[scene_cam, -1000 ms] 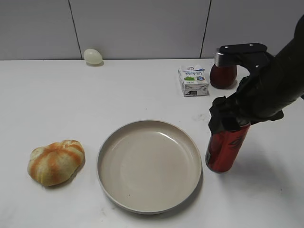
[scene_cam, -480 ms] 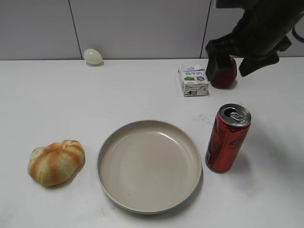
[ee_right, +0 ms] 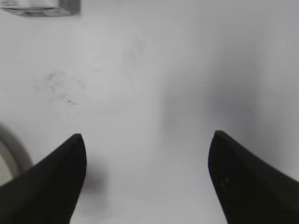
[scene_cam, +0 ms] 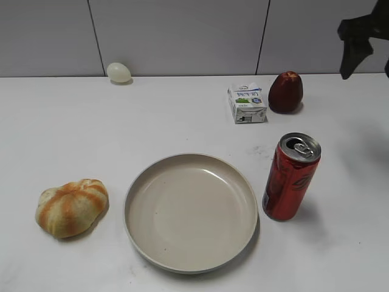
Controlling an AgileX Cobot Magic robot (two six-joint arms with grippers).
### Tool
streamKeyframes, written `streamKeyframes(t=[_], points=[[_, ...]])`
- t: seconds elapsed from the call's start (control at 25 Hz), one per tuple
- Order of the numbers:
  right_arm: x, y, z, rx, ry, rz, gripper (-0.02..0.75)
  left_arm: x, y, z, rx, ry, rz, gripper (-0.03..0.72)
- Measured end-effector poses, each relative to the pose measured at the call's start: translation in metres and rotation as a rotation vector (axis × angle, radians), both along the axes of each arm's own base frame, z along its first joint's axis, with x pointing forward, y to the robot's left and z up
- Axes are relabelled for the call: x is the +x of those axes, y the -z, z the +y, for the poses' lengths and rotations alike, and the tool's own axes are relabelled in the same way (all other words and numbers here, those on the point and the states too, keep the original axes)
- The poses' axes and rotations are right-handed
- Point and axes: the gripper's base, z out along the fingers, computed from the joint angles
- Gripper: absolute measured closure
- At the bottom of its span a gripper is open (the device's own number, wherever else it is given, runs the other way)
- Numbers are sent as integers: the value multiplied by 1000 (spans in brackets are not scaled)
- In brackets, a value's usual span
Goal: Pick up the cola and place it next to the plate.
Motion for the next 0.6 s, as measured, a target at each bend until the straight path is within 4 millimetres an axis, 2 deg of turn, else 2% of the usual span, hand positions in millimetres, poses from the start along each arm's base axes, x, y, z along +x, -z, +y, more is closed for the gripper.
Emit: streamKeyframes(t=[0.12,0.24,0.4,0.6], points=[[-16,-2,-10,-1,23,16,104,0,0,0,0,0,0,460],[-46,-14,-12,-4,12,13,110,0,0,0,0,0,0,460],[-100,-27,-15,4,6,2,122,0,0,0,0,0,0,460],[-174,-31,-17,32,7,-63,142,0,0,0,0,0,0,459]])
